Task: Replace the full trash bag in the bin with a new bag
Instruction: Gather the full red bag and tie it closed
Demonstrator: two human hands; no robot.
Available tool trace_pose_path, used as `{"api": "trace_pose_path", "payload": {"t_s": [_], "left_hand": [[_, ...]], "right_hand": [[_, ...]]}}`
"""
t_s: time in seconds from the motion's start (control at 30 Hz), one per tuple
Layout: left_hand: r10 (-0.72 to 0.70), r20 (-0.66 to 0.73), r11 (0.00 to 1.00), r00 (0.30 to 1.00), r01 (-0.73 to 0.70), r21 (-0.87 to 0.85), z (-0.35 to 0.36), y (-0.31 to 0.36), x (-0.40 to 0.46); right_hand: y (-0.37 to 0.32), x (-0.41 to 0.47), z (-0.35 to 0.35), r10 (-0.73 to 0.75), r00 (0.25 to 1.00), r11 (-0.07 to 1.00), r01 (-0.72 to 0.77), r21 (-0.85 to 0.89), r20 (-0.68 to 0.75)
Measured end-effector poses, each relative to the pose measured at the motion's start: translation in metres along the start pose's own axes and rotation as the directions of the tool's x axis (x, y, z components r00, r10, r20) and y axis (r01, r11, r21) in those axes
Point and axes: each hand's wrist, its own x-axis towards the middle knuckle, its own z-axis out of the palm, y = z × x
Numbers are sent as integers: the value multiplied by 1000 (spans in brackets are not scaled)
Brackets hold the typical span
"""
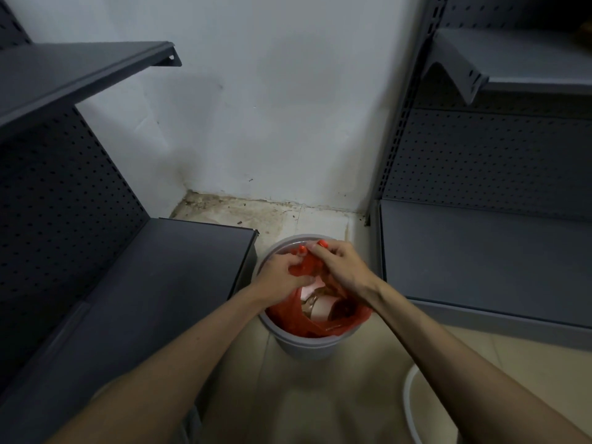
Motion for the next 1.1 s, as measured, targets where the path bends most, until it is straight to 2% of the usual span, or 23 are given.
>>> {"api": "trace_pose_path", "payload": {"t_s": [0.13,0.27,0.4,0.43,0.47,0.57,0.63,0.7,0.83,1.1], "left_hand": [[-58,-70,998,996,57,-15,-8,-1,1],[-70,-22,988,997,73,134,-19,0,1],[-66,-23,985,998,69,159,-20,1,1],[-69,-22,984,997,71,164,-21,1,1],[-71,-25,983,997,75,168,-21,0,2],[-85,-41,981,996,91,173,-19,0,3],[-98,-36,980,995,103,170,-19,-1,3],[-107,-39,983,993,112,147,-17,-1,3],[-156,-114,985,981,162,51,-9,-4,1],[-143,-111,989,983,146,17,-1,-9,5]], "right_hand": [[7,-5,-4,-23,995,998,28,-59,97],[25,-9,-9,-53,992,954,83,-288,113],[32,-15,-2,-22,990,953,62,-296,139],[33,-16,-1,-26,988,924,83,-372,155],[35,-16,-2,-38,986,857,116,-503,163],[35,-13,-5,-104,982,524,190,-830,159],[37,-9,-3,-160,975,345,199,-917,152],[42,-6,1,-204,970,243,184,-952,135],[53,-3,7,-241,968,261,139,-955,75],[58,-10,6,-228,970,390,172,-905,86]]}}
